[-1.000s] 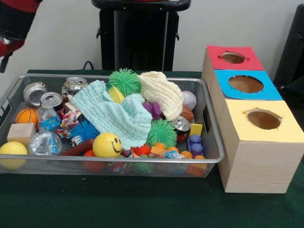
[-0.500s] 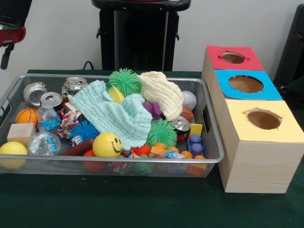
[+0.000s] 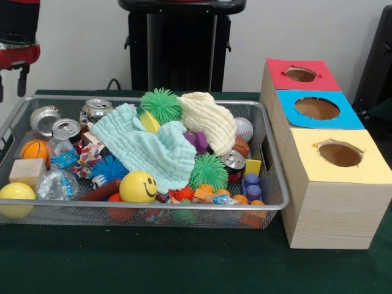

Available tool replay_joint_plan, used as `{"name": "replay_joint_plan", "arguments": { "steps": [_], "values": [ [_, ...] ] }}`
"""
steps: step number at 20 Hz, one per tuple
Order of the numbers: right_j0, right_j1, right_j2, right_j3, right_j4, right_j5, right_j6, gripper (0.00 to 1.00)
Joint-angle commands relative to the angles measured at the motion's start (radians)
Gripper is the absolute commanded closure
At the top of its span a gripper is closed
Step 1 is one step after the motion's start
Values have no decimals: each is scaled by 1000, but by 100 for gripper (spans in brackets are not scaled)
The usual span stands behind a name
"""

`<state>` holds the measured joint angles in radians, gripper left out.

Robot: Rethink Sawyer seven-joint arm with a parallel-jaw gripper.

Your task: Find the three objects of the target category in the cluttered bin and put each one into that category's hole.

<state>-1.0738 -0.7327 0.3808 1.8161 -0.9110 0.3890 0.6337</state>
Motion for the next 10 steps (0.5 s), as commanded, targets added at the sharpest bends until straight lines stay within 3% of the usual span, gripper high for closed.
{"name": "replay_joint_plan", "arguments": {
  "steps": [1,10],
  "values": [
    [-32,25,181,108,46,0,-41,0],
    [-80,107,250,81,40,6,-34,0]
  ]
}}
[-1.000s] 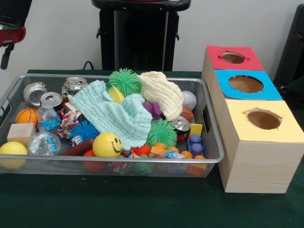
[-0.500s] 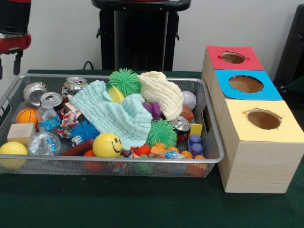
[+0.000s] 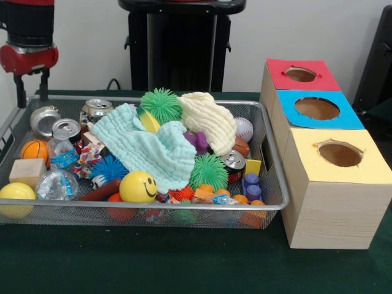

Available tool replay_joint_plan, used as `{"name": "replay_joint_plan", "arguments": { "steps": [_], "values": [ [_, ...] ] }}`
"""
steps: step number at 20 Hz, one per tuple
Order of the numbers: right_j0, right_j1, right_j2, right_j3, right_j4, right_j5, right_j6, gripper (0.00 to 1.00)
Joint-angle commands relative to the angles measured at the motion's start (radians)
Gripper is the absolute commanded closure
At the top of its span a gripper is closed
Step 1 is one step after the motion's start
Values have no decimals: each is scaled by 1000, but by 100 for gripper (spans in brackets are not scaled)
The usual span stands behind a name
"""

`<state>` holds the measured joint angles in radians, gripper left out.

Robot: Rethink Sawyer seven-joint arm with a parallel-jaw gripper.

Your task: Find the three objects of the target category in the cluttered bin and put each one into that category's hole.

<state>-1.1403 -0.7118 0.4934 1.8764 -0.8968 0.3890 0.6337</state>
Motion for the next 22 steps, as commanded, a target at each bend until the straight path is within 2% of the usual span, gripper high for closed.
{"name": "replay_joint_plan", "arguments": {
  "steps": [1,6,11,22],
  "values": [
    [-17,105,143,6,23,9,-39,0],
    [12,148,115,-49,-24,10,-22,0],
    [-6,189,123,-71,-35,16,-47,0],
    [44,176,70,-98,-74,10,2,0]
  ]
}}
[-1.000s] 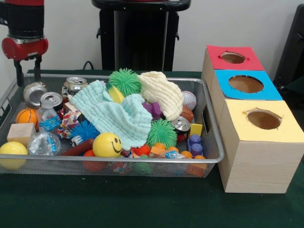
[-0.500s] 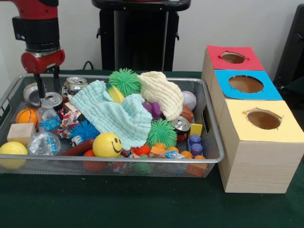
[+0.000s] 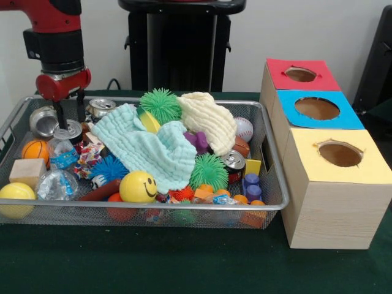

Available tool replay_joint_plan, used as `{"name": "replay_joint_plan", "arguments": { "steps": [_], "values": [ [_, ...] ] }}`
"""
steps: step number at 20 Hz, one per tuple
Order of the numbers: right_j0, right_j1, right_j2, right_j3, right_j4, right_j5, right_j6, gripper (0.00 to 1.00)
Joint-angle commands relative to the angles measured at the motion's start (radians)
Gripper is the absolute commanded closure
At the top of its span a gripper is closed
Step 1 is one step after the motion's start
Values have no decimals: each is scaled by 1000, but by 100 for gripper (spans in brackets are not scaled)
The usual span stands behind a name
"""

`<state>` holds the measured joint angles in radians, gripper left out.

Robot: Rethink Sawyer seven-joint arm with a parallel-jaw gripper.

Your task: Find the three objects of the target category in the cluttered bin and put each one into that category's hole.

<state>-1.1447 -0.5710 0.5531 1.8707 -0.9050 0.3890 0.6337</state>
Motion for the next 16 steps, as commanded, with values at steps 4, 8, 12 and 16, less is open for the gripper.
{"name": "replay_joint_plan", "arguments": {
  "steps": [4,8,12,16],
  "values": [
    [54,28,5,-98,-73,9,9,0],
    [53,8,12,-95,-59,26,2,0],
    [61,-23,13,-82,-48,35,7,0],
    [43,-114,34,-22,1,73,-8,0]
  ]
}}
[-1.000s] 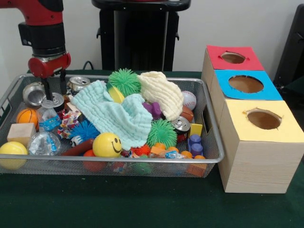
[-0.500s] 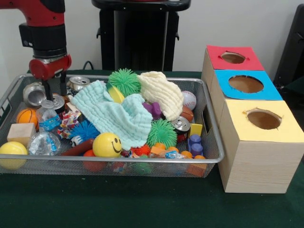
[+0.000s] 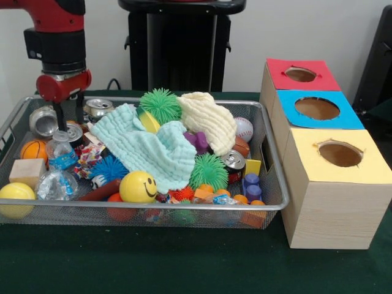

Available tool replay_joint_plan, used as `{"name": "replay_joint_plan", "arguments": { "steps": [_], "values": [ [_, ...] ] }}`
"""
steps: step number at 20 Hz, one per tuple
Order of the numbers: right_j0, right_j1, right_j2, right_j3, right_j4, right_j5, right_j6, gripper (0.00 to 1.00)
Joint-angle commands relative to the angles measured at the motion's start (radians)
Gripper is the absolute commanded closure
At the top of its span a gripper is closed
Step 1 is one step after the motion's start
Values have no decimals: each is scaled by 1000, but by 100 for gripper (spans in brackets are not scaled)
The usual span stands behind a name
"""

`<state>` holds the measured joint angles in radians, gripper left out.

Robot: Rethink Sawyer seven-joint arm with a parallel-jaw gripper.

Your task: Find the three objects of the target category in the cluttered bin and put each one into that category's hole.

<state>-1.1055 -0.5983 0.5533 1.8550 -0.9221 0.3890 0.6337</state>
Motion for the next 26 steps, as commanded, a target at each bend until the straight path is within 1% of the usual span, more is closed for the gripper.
{"name": "replay_joint_plan", "arguments": {
  "steps": [1,3,5,7,9,12,14,19,23,24,26],
  "values": [
    [-8,-100,46,8,34,77,-15,0],
    [-34,-127,72,38,65,85,-27,0],
    [-51,-145,88,50,82,96,-47,0],
    [-63,-156,90,57,83,98,-60,0],
    [-52,-142,79,47,70,95,-52,0],
    [-58,-151,79,60,67,86,-49,0],
    [-55,-132,74,59,54,69,-33,0],
    [8,-93,14,51,-1,-10,74,0],
    [47,-75,-22,55,-19,-53,133,0],
    [66,-64,-37,49,-28,-66,151,0],
    [77,-52,-51,41,-30,-75,155,0]
  ]
}}
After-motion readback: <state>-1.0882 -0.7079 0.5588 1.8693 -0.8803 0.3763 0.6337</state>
